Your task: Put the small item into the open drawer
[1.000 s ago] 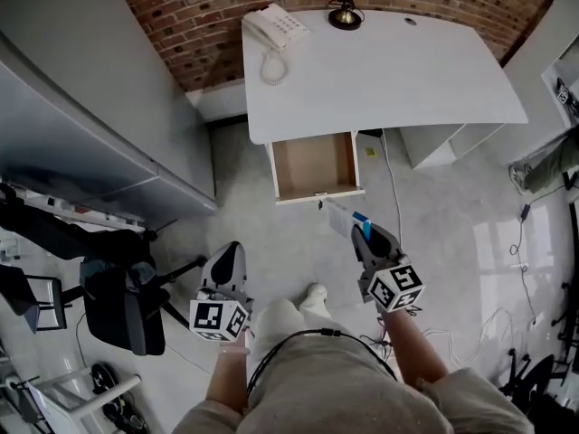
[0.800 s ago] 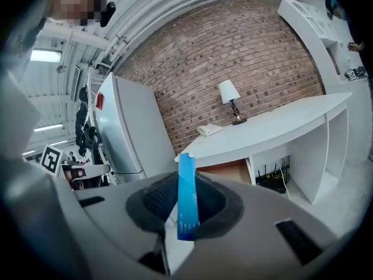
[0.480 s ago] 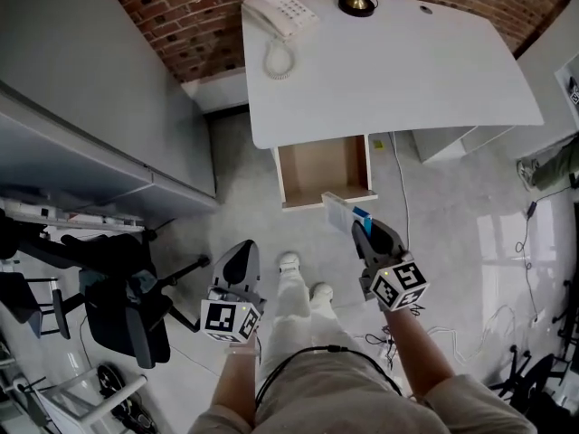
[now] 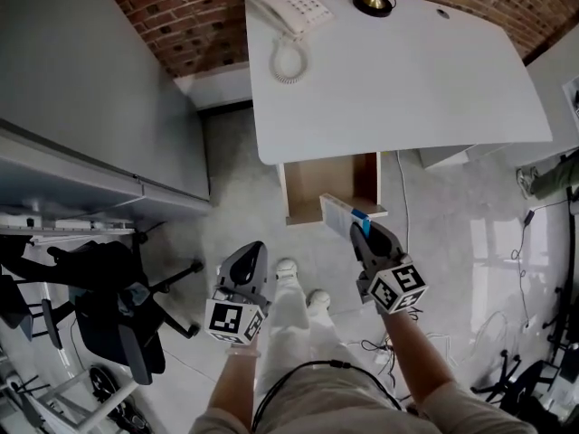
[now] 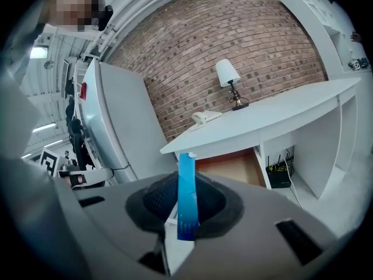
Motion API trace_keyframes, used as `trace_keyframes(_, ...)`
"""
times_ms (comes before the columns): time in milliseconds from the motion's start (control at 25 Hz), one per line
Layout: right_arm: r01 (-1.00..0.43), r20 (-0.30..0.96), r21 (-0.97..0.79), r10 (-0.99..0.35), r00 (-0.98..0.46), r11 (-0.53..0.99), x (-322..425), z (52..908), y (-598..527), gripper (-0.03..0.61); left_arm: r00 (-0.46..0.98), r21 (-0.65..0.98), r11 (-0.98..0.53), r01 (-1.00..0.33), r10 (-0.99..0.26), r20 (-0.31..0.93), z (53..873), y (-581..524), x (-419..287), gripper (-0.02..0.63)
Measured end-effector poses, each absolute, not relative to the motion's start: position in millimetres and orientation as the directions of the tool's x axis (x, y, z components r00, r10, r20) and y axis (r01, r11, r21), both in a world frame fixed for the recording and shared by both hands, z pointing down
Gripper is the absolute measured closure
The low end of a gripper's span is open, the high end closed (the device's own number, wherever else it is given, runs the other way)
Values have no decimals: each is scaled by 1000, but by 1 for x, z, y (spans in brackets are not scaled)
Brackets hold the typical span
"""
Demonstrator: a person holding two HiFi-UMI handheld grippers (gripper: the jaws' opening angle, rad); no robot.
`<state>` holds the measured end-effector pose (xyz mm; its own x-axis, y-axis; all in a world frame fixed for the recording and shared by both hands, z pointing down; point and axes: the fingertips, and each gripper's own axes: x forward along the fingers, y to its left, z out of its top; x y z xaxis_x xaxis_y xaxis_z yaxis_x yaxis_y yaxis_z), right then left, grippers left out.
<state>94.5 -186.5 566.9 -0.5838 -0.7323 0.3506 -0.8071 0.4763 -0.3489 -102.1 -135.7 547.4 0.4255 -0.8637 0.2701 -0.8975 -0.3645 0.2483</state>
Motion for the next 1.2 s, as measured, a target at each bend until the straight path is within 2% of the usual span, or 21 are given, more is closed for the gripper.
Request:
trace_keyframes(320, -812, 417, -255, -698, -582, 525, 70, 605, -207, 506, 466, 263, -397, -879, -833, 300, 583, -155, -104, 607)
trace_keyframes(640, -803, 553, -146, -626, -550, 577, 41, 652, -224, 505, 487, 263, -419, -869, -819, 302, 602, -175, -103, 607)
trace_keyframes(1200, -740, 722, -5, -510, -469, 673, -14, 716, -240, 497, 466, 291, -380, -878, -816, 342, 624, -185, -129, 607)
